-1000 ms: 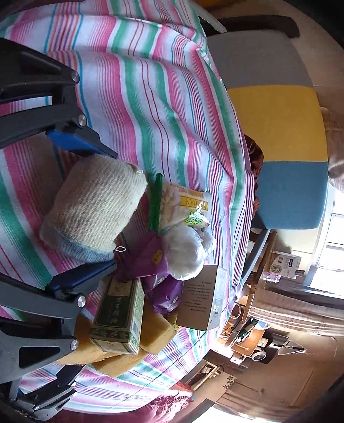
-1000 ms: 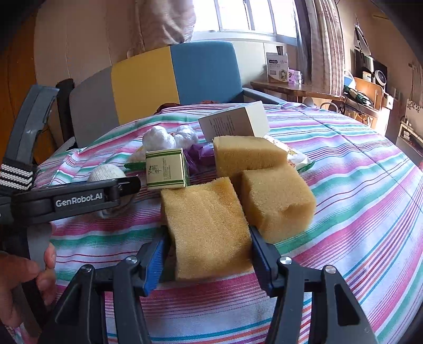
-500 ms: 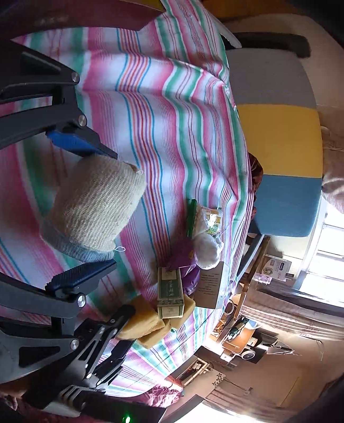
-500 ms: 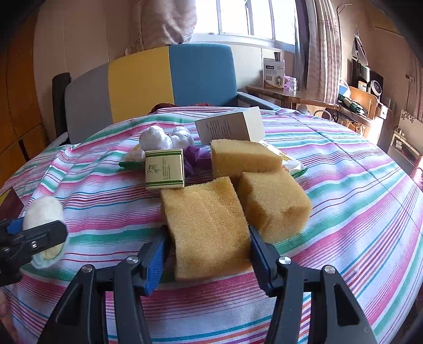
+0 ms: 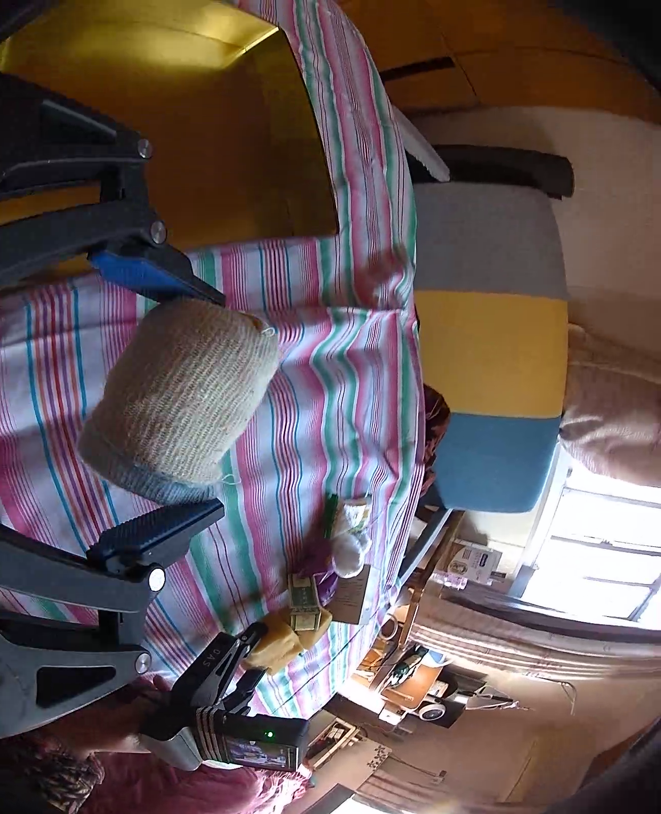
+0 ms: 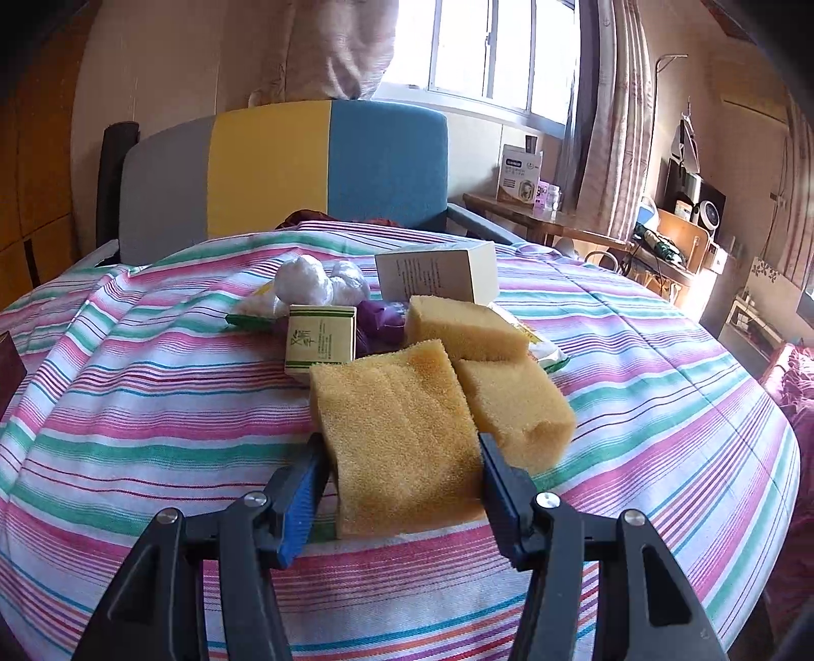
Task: Organize objects
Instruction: 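Carry the sock to the gold tray with the left gripper while the right gripper carries the sponge there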
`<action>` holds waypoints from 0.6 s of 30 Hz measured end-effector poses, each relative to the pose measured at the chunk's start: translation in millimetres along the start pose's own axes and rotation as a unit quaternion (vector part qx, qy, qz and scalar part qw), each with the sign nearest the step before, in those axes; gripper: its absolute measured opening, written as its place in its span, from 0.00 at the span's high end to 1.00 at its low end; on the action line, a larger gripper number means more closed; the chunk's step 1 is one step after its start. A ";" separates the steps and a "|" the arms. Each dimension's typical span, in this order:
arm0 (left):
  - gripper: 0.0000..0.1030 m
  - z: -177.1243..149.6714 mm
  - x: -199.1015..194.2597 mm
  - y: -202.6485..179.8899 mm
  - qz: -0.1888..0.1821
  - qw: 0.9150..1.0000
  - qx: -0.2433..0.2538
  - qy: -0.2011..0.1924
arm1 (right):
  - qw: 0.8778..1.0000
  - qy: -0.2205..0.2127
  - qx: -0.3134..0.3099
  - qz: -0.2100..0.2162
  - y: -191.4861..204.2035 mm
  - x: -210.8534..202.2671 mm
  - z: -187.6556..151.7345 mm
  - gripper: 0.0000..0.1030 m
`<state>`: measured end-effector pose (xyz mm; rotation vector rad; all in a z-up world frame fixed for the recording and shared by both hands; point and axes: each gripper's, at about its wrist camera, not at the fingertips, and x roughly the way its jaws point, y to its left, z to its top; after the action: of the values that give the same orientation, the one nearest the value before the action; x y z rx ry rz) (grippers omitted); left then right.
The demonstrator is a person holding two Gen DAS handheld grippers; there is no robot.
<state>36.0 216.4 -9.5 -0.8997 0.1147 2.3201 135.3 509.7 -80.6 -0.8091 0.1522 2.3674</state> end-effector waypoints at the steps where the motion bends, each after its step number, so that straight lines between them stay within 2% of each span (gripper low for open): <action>1: 0.29 -1.5 -6.0 9.0 0.008 1.000 -0.004 -0.003 | 1.000 -0.004 -0.004 -0.001 1.8 -1.5 0.0 0.44; 5: 0.29 -10.6 -22.4 44.4 0.040 0.999 -0.024 -0.005 | 1.000 -0.007 -0.021 -0.003 8.1 -3.8 0.2 0.44; 11: 0.29 -25.8 -33.5 95.2 0.077 0.995 -0.062 0.012 | 1.000 0.003 -0.022 0.016 14.3 -11.8 -2.9 0.44; 15: 0.29 -34.9 -34.9 120.1 0.100 0.992 -0.072 0.026 | 0.999 0.007 -0.016 0.038 24.7 -27.3 -5.3 0.44; 18: 0.29 -42.6 -38.0 136.8 0.115 0.990 -0.080 0.035 | 0.998 -0.008 -0.035 0.056 41.9 -50.3 -3.6 0.44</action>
<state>0.7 75.2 -37.3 -1.0987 0.0660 2.5392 143.2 448.9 -57.7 -0.8350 0.1122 2.4963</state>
